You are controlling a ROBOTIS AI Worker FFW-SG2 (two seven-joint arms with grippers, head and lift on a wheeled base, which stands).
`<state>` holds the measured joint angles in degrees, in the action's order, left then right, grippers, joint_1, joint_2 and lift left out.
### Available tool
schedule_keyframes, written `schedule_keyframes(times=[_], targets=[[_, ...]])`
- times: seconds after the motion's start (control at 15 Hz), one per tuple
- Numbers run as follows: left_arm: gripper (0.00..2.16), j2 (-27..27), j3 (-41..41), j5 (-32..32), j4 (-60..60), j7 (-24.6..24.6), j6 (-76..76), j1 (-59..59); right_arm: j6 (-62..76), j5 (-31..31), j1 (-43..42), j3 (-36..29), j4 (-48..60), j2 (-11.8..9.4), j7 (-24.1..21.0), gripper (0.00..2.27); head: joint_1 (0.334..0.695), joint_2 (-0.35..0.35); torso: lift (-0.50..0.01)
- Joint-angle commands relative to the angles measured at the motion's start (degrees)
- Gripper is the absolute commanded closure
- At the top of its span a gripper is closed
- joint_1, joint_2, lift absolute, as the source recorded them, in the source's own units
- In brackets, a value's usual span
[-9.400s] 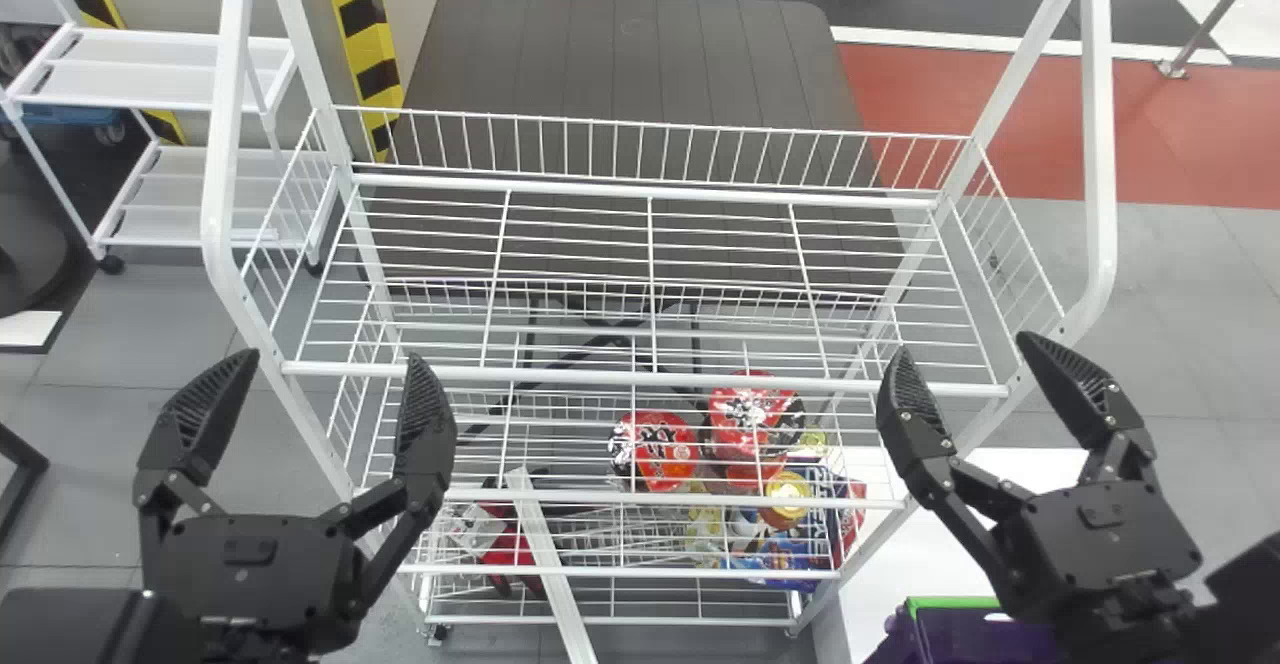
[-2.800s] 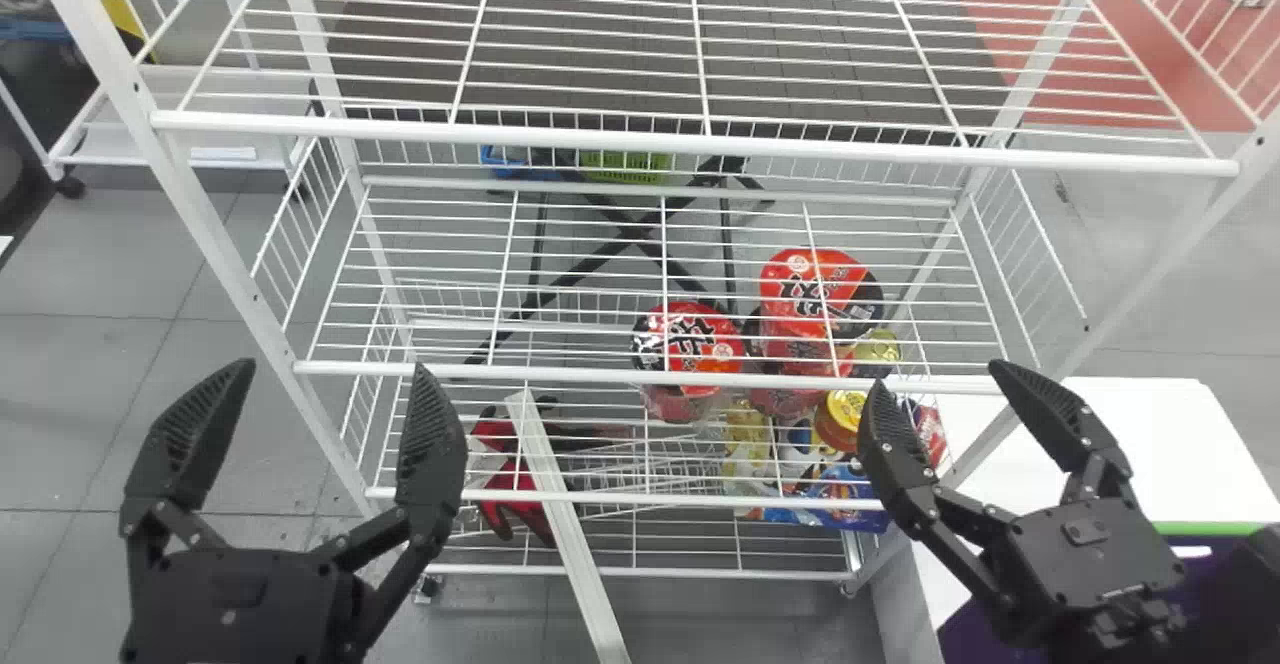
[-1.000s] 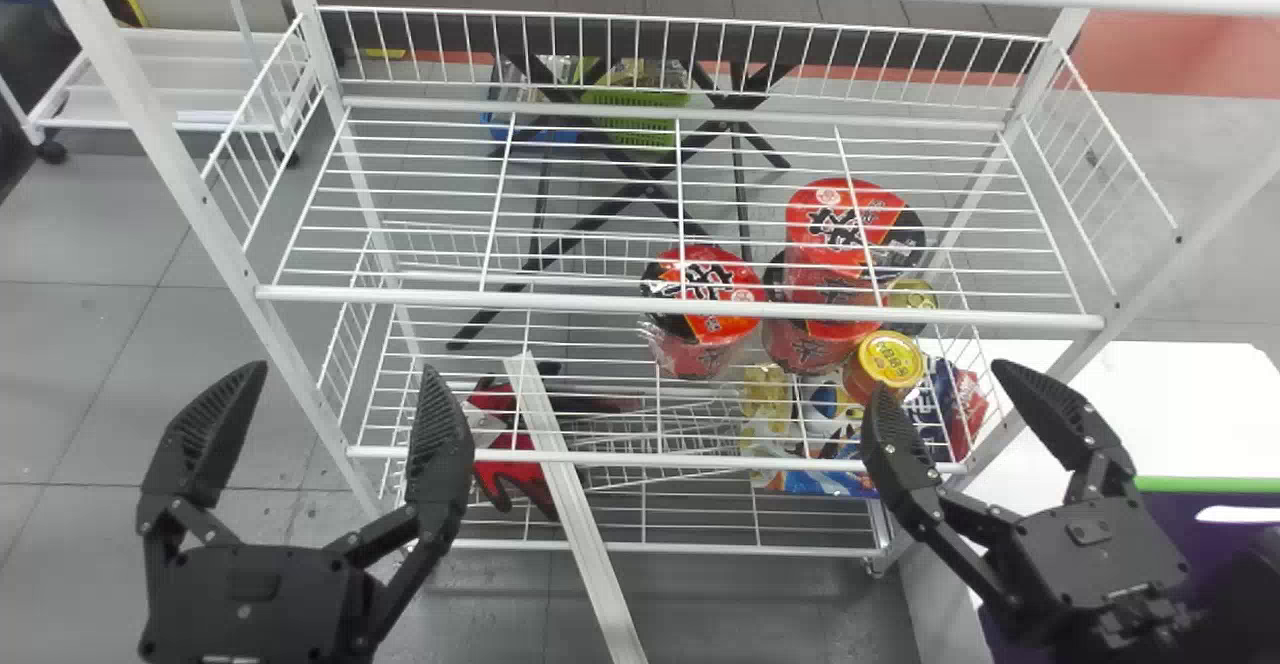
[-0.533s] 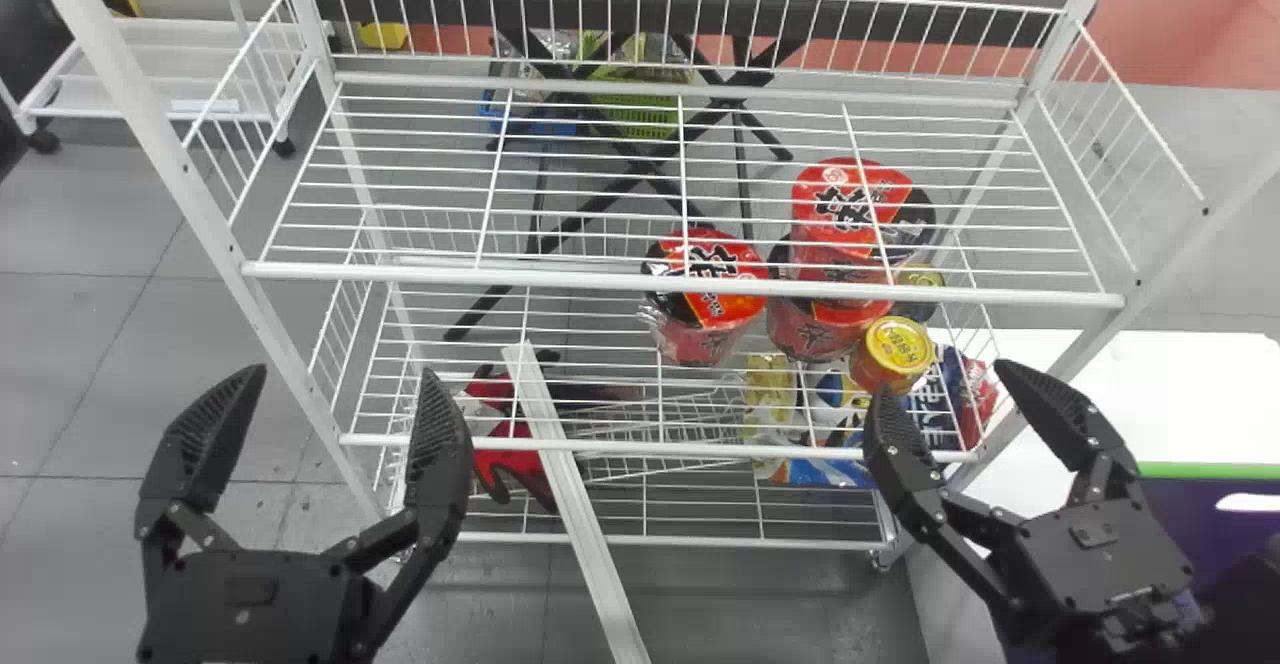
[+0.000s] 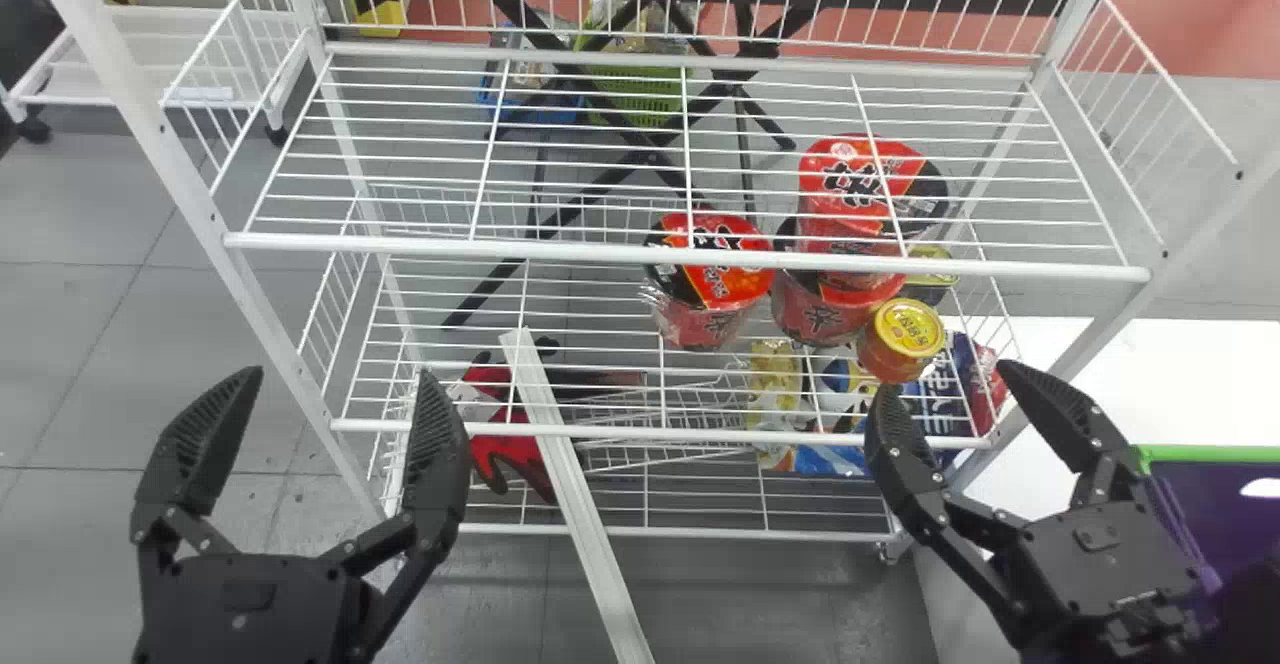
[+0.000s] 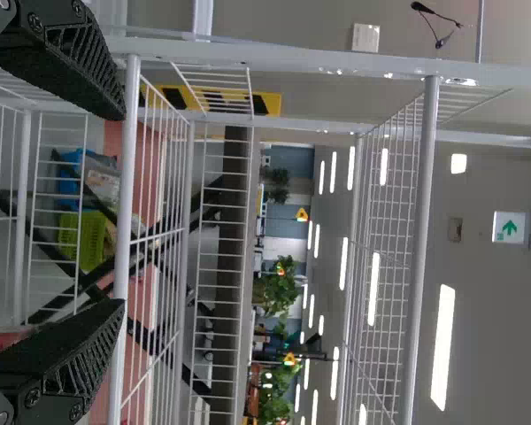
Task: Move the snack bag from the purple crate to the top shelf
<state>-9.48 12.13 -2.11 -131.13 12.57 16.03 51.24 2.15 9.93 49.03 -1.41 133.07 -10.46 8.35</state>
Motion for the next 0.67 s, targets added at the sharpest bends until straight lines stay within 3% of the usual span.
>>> schedule_keyframes(times=[0.0, 0.2, 0.6], targets=[[0.06, -0.01, 0.00, 0.00, 0.00, 0.00, 0.00, 0.00, 0.00, 0.09, 0.01, 0.00, 0.00, 0.00, 0.00, 0.17, 0.695, -0.054, -0.457], [0.06, -0.01, 0.00, 0.00, 0.09, 0.00, 0.00, 0.00, 1.41, 3.08, 0.10, -1.32, -0.26, 0.09, 3.25, 0.16, 0.695, -0.051, -0.455], [0.06, 0.08, 0.00, 0.00, 0.35, -0.09, 0.00, -0.17, 0.35, 2.37, 0.10, -1.32, 0.44, 0.26, 1.23, 0.17, 0.695, -0.063, -0.455]])
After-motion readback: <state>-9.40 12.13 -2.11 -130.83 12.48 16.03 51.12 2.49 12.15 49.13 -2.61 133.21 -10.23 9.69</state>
